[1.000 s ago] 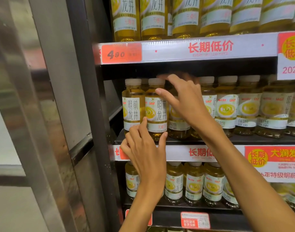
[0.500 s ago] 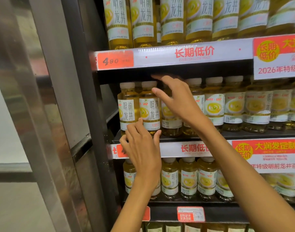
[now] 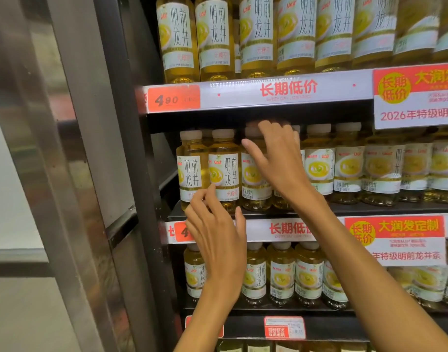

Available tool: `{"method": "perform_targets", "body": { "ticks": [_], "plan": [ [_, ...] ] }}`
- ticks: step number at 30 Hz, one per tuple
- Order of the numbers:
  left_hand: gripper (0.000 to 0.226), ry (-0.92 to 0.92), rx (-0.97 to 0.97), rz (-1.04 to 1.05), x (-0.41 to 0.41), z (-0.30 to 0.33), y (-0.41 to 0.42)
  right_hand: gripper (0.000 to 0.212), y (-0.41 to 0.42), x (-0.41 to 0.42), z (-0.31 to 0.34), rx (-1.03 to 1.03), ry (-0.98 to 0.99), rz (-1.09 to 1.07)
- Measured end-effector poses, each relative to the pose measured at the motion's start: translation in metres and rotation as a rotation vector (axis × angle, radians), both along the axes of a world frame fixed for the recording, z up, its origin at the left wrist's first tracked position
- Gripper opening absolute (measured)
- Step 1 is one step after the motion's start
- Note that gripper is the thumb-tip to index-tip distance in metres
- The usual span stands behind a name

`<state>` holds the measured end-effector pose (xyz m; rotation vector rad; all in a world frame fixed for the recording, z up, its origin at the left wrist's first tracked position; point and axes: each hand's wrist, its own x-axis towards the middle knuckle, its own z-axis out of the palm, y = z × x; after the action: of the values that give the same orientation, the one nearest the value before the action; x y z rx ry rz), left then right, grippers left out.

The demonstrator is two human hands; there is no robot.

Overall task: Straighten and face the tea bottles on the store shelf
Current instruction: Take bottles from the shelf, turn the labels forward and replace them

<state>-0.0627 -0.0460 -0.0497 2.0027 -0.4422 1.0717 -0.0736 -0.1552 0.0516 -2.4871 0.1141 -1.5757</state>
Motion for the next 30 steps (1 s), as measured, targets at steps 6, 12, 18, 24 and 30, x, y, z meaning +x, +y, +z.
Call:
{"method": "perform_targets", "body": {
  "ticks": [6, 12, 18, 24, 30],
  "plan": [
    [0.06, -0.051, -0.04, -0.163, -0.004, -0.006, 0.0, 0.022, 0.005, -0.022, -0.013, 0.351, -0.177, 0.482],
    [0.056, 0.034, -0.078, -0.486, -0.009, -0.009, -0.004, 0.039, 0.004, -0.041, -0.019, 0.562, -0.182, 0.657],
    [0.07, 0.036, -0.067, -0.603, -0.015, -0.006, -0.008, 0.028, 0.011, -0.062, -0.02, 0.643, -0.294, 0.762],
    [0.06, 0.249, -0.265, -1.043, -0.033, -0.006, 0.003, 0.032, 0.013, -0.088, -0.018, 0.896, -0.247, 1.013],
    [0.056, 0.771, -0.343, -1.455, -0.048, -0.036, 0.023, 0.024, 0.003, -0.095, -0.038, 0.943, 0.012, 1.003]
  ]
}}
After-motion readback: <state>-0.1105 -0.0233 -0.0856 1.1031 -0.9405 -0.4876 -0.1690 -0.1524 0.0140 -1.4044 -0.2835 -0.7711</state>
